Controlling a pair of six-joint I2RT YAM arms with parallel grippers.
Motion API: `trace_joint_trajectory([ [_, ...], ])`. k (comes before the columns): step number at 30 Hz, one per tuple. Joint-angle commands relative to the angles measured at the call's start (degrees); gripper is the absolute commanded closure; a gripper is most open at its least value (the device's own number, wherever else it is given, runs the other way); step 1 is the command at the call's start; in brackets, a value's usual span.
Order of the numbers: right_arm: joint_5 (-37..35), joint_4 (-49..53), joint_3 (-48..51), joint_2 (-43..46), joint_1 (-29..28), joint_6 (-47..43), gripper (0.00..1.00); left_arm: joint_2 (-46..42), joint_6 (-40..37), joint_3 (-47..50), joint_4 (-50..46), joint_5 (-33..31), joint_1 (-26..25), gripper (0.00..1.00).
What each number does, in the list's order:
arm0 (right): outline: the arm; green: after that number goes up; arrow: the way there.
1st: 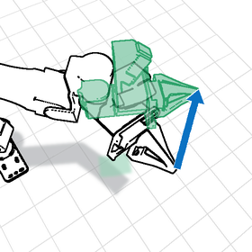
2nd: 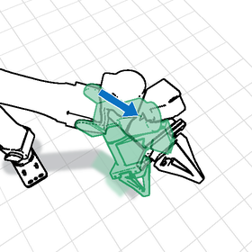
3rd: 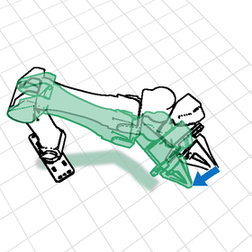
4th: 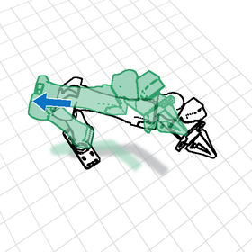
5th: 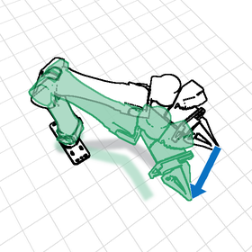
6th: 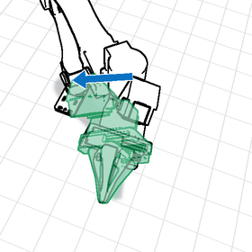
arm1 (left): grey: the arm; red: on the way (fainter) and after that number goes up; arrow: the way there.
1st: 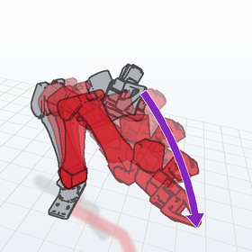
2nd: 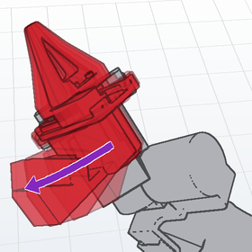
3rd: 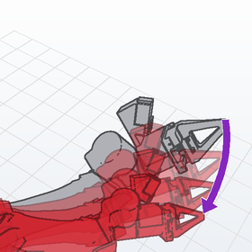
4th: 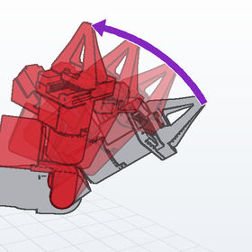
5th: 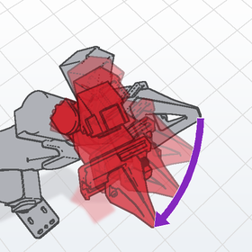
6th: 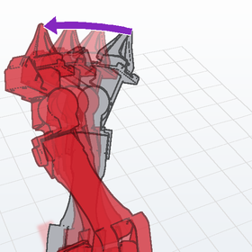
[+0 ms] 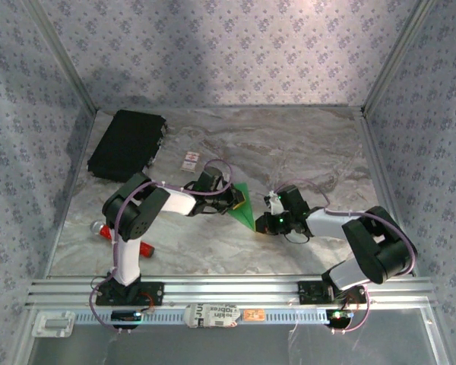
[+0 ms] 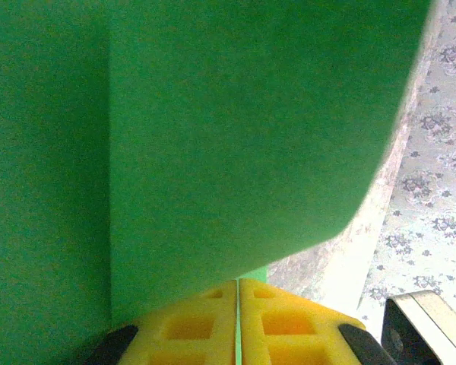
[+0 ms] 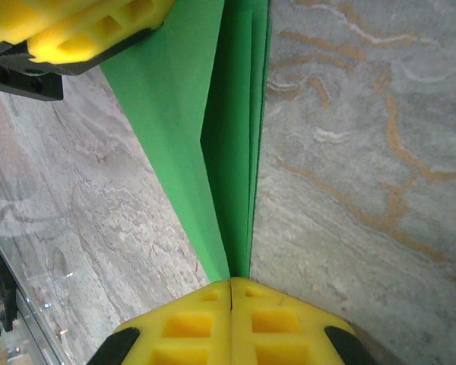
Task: Fold a paper plane with a square sheet of paper (pick it up from the middle)
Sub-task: Fourth fold the wing at the center of the table.
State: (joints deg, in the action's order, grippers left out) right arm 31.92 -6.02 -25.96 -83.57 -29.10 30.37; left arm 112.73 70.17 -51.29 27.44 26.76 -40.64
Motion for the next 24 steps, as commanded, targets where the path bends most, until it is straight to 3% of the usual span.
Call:
trace_joint_trajectory([
  [1, -0.2, 8.82, 2.56, 0.5, 0.05, -1.26, 0.92, 2.39, 0.67, 1.21, -2.41, -0.93, -0.06, 0.91],
  [8, 0.62, 9.36, 2.98, 0.62, 0.01, -1.72, 0.95, 2.45, 0.76, 1.33, -2.31, -1.01, -0.1, 0.91],
  [24, 0.86, 10.54, 3.81, 2.82, 0.01, -1.1, 0.91, 2.26, 0.78, 1.74, -2.31, -1.36, -0.08, 0.92],
])
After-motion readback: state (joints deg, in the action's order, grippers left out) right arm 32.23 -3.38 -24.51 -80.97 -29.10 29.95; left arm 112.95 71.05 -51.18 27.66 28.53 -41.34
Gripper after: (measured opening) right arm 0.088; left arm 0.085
